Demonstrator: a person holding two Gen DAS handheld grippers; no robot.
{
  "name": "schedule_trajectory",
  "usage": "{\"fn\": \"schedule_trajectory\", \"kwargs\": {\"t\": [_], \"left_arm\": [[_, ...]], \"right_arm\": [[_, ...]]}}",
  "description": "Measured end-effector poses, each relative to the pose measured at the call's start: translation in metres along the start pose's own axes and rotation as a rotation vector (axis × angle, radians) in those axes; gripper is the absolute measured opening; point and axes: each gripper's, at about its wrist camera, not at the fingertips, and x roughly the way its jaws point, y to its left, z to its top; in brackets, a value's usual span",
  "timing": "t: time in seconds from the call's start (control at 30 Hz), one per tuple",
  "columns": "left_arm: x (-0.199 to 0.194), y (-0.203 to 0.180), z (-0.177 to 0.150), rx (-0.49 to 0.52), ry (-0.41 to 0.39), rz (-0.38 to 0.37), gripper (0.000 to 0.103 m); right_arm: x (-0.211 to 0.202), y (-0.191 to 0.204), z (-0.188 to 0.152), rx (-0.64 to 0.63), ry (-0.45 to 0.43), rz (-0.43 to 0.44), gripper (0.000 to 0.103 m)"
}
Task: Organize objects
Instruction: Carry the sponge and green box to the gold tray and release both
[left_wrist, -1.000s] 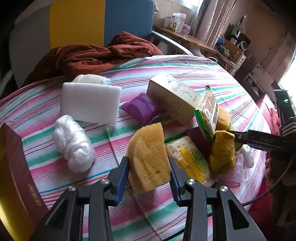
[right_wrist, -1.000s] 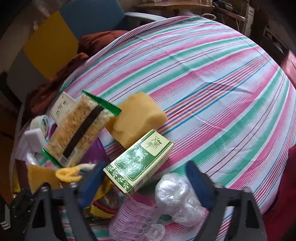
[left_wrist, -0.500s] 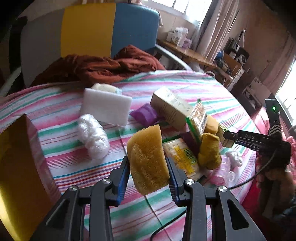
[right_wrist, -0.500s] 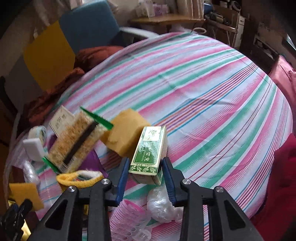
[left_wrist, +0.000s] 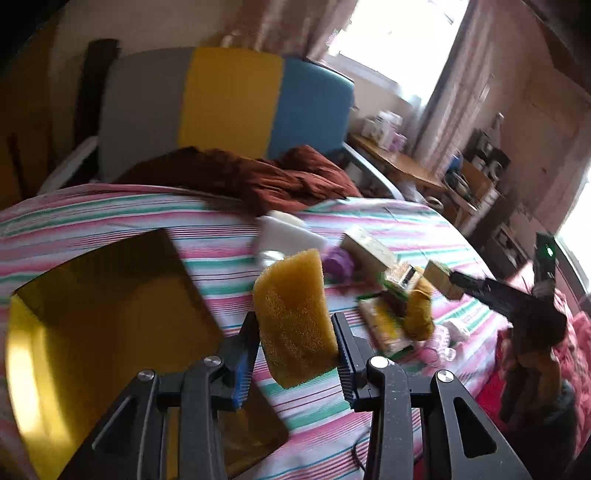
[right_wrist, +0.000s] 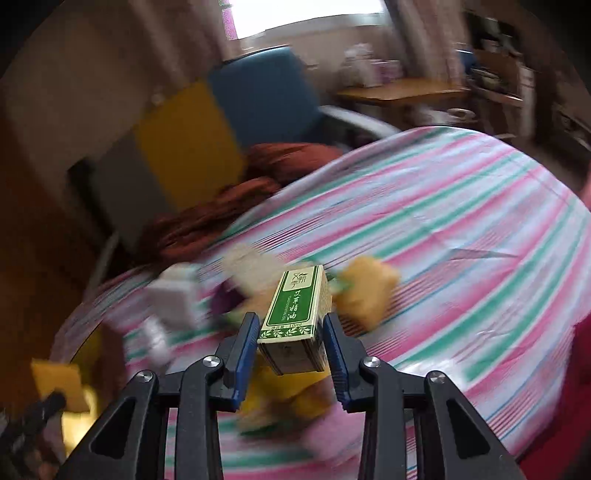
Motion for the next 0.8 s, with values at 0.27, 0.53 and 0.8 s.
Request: {"fn": "schedule_trajectory", "kwargs": {"t": [0.27,0.53,0.8], "left_arm": [[-0.049,0.077,-0.031,-0.133,-0.033,0.161,0.039],[-0.08,0.144,-0.072,-0.257,-0.034,0.317,0.044],[-0.104,0.169,-0.086,-0.327,-0.093,0.414,0.079]], "right_arm": [[0.016,0.126,-0.046,-0.188,0.149,0.29,0.035],[0.044,0.253,-0.124,-0.425,0.359,0.443,0.037],[0.061,0.294,-0.165,-0.555,0.416,0.433,0.048]]}}
